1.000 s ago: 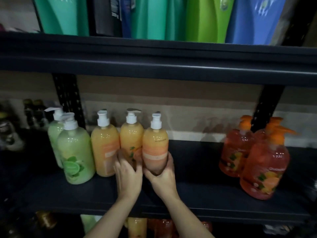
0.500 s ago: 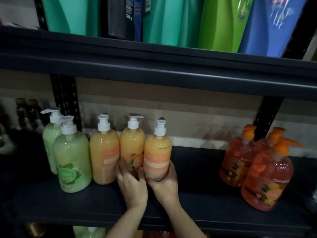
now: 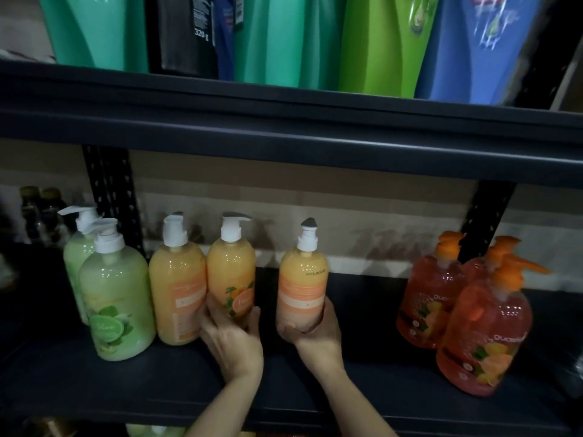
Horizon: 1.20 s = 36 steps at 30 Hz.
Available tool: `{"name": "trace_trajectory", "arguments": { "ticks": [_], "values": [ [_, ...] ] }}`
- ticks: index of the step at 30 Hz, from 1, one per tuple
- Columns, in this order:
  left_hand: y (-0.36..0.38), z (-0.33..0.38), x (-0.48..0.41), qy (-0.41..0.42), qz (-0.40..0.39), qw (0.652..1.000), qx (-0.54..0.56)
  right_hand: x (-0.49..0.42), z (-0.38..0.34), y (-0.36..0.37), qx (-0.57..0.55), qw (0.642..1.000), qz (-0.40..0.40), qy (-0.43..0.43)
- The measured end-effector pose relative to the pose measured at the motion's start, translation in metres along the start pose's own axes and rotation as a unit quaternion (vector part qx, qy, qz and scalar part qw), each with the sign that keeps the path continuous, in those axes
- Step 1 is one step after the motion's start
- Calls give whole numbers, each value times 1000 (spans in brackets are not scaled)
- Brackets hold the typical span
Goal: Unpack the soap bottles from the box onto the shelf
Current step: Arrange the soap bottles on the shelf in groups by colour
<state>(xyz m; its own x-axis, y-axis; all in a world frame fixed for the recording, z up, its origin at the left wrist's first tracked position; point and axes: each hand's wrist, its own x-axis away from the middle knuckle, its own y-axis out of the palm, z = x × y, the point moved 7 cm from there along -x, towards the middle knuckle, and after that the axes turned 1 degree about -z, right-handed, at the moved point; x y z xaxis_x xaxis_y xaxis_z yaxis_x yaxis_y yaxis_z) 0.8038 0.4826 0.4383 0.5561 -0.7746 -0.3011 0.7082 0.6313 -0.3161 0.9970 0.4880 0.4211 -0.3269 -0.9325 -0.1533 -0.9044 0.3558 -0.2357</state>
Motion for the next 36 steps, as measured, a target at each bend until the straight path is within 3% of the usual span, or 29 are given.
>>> {"name": "trace_trajectory", "arguments": {
  "ticks": [8, 15, 24, 36],
  "values": [
    [20, 6, -7, -79, 43, 995, 38, -15, 10, -22, -12, 1000, 16, 10],
    [34, 7, -4, -45, 55, 996, 54, -23, 12, -29, -9, 1000, -1, 0],
    [42, -5, -16, -95, -13, 989, 111, -35, 18, -55, 5, 1000, 20, -2],
    [43, -11, -22, -52, -88, 993, 57, -35, 18, -54, 3, 1000, 13, -9]
  ]
}}
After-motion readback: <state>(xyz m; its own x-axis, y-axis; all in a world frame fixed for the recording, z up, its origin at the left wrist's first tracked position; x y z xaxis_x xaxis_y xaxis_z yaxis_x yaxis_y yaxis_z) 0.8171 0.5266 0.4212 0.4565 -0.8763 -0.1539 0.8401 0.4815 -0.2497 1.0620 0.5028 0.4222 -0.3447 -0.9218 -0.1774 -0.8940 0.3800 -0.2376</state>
